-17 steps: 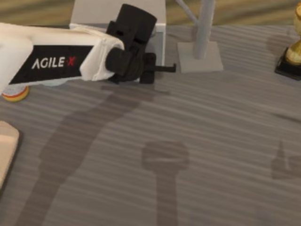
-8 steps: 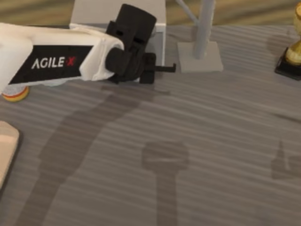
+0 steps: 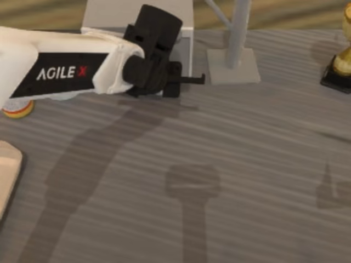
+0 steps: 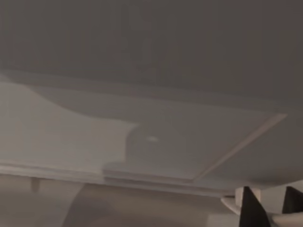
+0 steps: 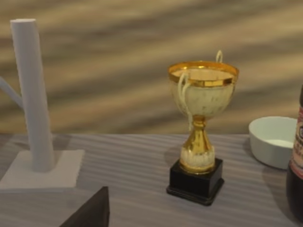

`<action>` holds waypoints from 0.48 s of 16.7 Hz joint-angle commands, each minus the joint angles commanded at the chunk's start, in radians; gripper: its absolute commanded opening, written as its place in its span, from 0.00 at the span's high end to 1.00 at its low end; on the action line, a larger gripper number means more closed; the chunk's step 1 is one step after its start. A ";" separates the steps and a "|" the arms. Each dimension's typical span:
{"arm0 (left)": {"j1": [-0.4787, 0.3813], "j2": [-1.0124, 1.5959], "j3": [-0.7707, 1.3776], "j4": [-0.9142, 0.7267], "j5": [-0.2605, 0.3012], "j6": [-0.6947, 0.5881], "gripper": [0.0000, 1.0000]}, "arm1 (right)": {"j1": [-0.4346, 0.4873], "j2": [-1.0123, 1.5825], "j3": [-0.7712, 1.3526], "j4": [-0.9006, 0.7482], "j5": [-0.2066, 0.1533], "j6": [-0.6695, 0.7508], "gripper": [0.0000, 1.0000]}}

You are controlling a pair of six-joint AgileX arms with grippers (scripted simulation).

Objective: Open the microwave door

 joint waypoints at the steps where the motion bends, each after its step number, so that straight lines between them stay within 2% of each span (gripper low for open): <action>1: 0.001 -0.002 -0.004 0.001 0.002 0.002 1.00 | 0.000 0.000 0.000 0.000 0.000 0.000 0.00; 8: 0.023 -0.044 -0.070 0.036 0.043 0.067 1.00 | 0.000 0.000 0.000 0.000 0.000 0.000 0.00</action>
